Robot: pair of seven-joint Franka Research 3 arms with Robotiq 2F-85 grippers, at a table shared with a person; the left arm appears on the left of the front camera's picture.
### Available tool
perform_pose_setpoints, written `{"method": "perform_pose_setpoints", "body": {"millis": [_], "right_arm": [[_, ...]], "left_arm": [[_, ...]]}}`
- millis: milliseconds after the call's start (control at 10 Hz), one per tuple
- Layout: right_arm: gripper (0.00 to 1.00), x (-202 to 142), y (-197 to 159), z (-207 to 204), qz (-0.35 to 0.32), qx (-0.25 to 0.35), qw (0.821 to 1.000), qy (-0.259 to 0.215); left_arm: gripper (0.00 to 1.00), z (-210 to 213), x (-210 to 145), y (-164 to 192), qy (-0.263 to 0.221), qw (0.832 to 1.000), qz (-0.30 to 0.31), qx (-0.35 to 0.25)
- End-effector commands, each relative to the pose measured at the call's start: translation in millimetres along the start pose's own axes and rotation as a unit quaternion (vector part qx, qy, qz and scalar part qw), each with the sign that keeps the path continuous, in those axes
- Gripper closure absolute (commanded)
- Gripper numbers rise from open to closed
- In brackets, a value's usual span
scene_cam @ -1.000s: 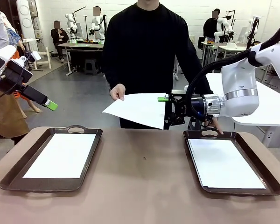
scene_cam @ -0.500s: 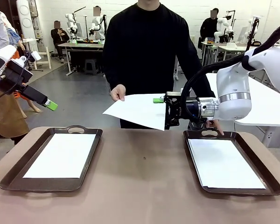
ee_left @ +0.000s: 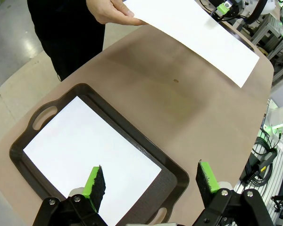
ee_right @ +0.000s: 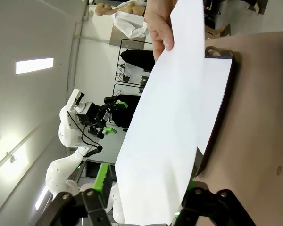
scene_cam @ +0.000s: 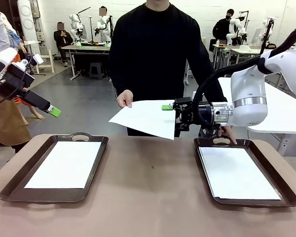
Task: Sort the A4 documents.
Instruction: Receive the A4 Paper.
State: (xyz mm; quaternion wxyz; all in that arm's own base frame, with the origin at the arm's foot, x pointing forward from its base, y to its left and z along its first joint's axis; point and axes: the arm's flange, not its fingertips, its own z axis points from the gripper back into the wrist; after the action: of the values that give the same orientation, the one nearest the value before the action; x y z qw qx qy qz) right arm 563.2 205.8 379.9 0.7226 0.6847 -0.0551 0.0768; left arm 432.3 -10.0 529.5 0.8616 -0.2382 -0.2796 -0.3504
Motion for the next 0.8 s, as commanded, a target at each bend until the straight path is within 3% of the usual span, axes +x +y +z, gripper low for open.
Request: {"method": "perform_pose_setpoints", "body": {"millis": [0,100,200,300,400,500,600,700], "right_arm": [[0.66,4.0,1.8,-3.1,0.011,0.013,1.0,0.0],[0.56,5.9,1.3,-5.4,0.01,0.013,1.0,0.003],[0.83,7.0,0.1,-7.6,0.008,0.013,1.0,0.006],[0.73,6.8,-0.8,-9.1,0.007,0.013,1.0,0.01],[1.0,6.9,-0.2,-8.4,0.006,0.013,1.0,0.012],[0.91,7.1,0.2,-8.7,0.007,0.013,1.0,0.013],[1.0,6.9,0.3,-8.9,0.008,0.013,1.0,0.014],[1.0,7.4,0.3,-8.8,0.009,0.012,1.0,0.014]], "left_arm": [[0.0,-0.3,-0.1,0.0,0.0,1.0,-0.003,0.0],[0.0,-0.3,-0.1,0.0,0.0,1.0,-0.003,0.0],[0.0,-0.3,-0.1,0.0,0.0,1.0,-0.003,0.0],[0.0,-0.3,-0.1,0.0,0.0,1.0,-0.003,0.0],[0.0,-0.3,-0.1,0.0,0.0,1.0,-0.003,0.0],[0.0,-0.3,-0.1,0.0,0.0,1.0,-0.003,0.0],[0.0,-0.3,-0.1,0.0,0.0,1.0,-0.003,0.0],[0.0,-0.3,-0.1,0.0,0.0,1.0,-0.003,0.0]]}}
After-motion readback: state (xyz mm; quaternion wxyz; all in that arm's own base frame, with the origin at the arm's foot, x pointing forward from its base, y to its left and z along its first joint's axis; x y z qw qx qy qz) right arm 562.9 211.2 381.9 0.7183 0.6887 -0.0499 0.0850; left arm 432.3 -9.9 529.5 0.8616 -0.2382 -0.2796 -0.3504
